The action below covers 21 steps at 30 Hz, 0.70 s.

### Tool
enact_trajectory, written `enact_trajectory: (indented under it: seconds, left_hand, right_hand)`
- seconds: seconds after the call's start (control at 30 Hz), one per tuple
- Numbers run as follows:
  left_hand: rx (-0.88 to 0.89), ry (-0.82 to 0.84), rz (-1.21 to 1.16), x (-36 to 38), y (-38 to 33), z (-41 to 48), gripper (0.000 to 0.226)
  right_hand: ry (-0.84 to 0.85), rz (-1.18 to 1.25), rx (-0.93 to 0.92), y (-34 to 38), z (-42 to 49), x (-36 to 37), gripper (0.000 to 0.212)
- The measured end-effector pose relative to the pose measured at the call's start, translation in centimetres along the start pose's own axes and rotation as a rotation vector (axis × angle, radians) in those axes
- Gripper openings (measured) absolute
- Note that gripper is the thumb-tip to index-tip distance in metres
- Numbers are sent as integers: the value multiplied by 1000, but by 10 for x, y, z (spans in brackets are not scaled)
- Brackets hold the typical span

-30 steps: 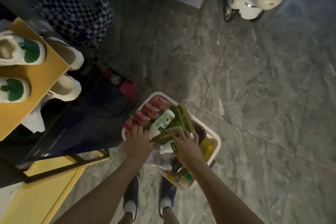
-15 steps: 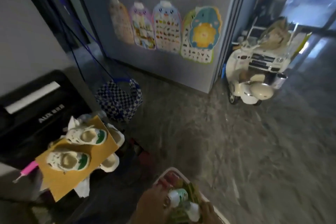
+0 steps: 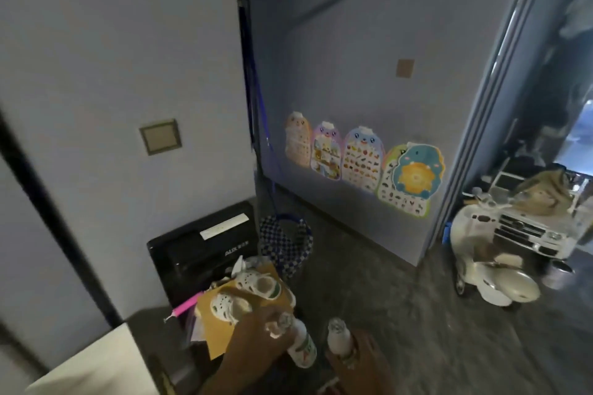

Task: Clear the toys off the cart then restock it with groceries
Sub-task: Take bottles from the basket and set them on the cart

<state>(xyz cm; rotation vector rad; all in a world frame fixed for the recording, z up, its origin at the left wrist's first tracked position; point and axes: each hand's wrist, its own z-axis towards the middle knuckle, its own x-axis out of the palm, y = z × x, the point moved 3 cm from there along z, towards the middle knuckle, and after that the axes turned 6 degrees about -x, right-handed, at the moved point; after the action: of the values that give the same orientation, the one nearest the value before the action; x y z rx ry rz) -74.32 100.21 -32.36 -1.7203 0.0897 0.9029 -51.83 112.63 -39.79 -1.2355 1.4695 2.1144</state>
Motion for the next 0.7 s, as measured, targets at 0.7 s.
enact_trajectory:
  seconds: [0.7]
  left_hand:
    - [-272,-627,-85,-392,234,-303,19]
  right_hand:
    - [313,523,-450,445,-161,232,46]
